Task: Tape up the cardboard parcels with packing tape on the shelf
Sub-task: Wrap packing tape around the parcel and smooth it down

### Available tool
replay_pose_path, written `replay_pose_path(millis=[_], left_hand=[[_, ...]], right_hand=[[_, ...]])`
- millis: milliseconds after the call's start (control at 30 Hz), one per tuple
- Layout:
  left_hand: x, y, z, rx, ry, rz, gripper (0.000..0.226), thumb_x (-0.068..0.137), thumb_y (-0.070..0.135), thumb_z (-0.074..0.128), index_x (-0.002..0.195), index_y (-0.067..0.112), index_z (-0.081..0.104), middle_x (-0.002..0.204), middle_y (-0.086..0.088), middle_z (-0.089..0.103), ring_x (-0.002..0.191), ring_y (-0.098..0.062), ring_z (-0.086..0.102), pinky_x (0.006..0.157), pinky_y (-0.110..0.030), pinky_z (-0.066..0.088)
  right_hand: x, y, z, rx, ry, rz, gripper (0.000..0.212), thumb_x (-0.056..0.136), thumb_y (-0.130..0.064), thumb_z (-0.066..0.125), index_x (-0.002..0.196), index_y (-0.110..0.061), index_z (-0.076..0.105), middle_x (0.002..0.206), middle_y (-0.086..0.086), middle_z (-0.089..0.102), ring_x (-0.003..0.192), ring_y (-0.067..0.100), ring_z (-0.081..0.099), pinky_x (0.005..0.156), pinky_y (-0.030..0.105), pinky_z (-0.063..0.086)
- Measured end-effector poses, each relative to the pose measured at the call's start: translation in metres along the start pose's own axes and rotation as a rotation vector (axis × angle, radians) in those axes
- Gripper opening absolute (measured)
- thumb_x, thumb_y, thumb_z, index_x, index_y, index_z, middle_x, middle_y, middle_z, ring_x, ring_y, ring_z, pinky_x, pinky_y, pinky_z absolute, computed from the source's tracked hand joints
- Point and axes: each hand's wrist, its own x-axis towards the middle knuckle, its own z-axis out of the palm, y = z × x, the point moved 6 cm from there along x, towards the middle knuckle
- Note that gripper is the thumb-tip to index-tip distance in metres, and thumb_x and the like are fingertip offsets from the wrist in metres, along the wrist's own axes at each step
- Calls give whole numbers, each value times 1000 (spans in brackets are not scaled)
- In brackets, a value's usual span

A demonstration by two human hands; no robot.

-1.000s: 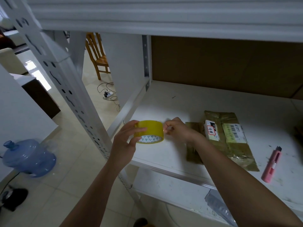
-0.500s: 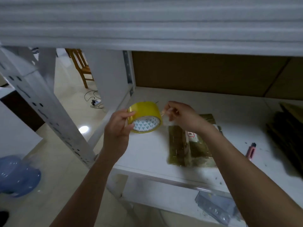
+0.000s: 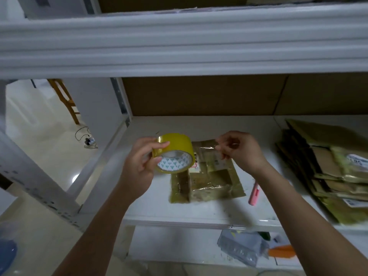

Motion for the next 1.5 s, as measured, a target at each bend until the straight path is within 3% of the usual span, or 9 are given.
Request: replay_pose_path(millis=[133,233,467,700,767,1033,1200,1367,1500], left_hand=[[-8,-7,10,161,-190,-41,33,92,32,42,115,42,65,121,1,44,114,-10,50,84,-29,55],[-15,-11,20,180,-278,-57,38,90,36,39,116,44,66,118,13,40,115,5,44,88,-15,47],[-31,-10,21,219,-454,-64,27,91,65,33,113,76,46,118,35,33,113,3,44,83,-10,49],[-49,-32,-9,472,-398,-73,42,78,25,54,116,41,60,111,12,39,101,-21,53,82,-45,54],[-51,-36,-27,426,-343,-80,34,85,30,48,116,35,60,112,6,41,104,-19,51,81,-40,51],[-44,-27,-14,336,-331,-57,25,91,25,51,107,33,68,115,-3,45,111,3,45,81,-15,41],[-44,-24,-14,338,-343,-63,30,89,30,45,116,35,59,112,4,44,113,5,44,82,-8,43],[-47,-20,-21,366,-329,-28,45,82,3,52,113,34,62,116,0,44,113,0,45,83,-12,45],[-53,-25,-34,376,-307,-58,53,80,-1,55,116,37,59,113,6,45,115,3,43,86,-16,46]], right_hand=[[-21,19,-33,-23,88,26,7,86,0,69,90,-5,67,76,13,66,54,12,63,54,17,51],[-36,32,-39,10,88,65,9,85,4,68,90,-3,66,77,13,66,54,15,63,53,18,51],[-59,49,-34,20,115,106,14,86,1,68,89,-13,67,76,6,69,53,16,63,45,33,52],[-71,77,-72,-41,310,96,17,89,6,63,82,-10,69,70,8,67,49,4,60,50,22,48],[-75,80,-89,-42,321,98,12,89,8,61,86,-1,68,71,8,66,48,0,58,49,14,47],[-71,35,-26,-122,176,-91,22,94,0,55,93,-19,68,85,-10,65,64,3,63,55,11,47],[-63,-1,50,-202,-186,-263,25,91,-15,67,114,-23,67,109,-8,63,98,0,56,84,10,44],[-58,9,101,-342,-509,-165,89,69,-40,85,145,-23,41,143,-5,44,128,11,36,104,23,31],[-53,17,112,-423,-505,-177,98,62,-39,90,145,-23,41,142,-5,44,128,16,35,97,20,27]])
